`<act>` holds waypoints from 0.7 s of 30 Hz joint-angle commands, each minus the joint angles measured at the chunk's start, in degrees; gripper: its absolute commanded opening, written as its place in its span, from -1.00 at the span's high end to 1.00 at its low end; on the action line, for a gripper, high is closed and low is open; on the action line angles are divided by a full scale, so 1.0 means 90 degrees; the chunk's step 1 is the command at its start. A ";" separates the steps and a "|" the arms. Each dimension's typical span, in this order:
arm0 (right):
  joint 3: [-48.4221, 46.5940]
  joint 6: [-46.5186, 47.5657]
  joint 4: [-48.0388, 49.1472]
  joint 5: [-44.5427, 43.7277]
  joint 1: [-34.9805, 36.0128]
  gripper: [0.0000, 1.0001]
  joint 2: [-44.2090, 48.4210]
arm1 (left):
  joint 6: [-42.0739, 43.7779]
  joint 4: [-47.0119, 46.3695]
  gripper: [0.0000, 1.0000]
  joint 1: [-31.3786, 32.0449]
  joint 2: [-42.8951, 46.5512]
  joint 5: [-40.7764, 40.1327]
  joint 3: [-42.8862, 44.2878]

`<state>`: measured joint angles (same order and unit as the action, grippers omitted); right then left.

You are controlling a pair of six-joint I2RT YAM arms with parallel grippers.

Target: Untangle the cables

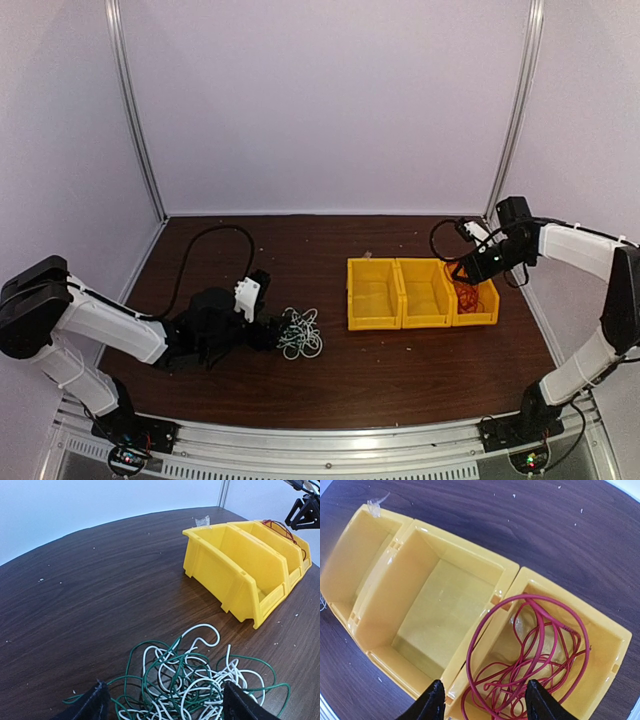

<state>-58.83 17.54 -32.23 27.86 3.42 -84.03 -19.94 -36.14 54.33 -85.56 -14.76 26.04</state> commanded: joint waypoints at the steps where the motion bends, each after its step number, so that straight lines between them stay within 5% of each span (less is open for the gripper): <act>1: 0.0218 0.0169 -0.0149 -0.0292 0.0003 -0.13 -0.0176 | -0.0059 -0.0267 -0.59 0.0028 0.0137 -0.0001 -0.0029; 8: 0.0438 0.0240 -0.0102 -0.0539 0.0008 -0.06 -0.0064 | -0.0062 -0.0275 -0.59 0.0028 0.0112 -0.0010 -0.0006; 21: 0.0472 0.0060 0.0276 -0.0677 -0.0007 0.65 -0.0306 | -0.0059 -0.0262 -0.59 0.0023 0.0016 0.0049 0.0059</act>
<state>-55.13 18.79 -31.94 23.35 3.46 -85.84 -20.05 -36.10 54.33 -85.45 -14.55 26.04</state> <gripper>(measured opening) 0.220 0.795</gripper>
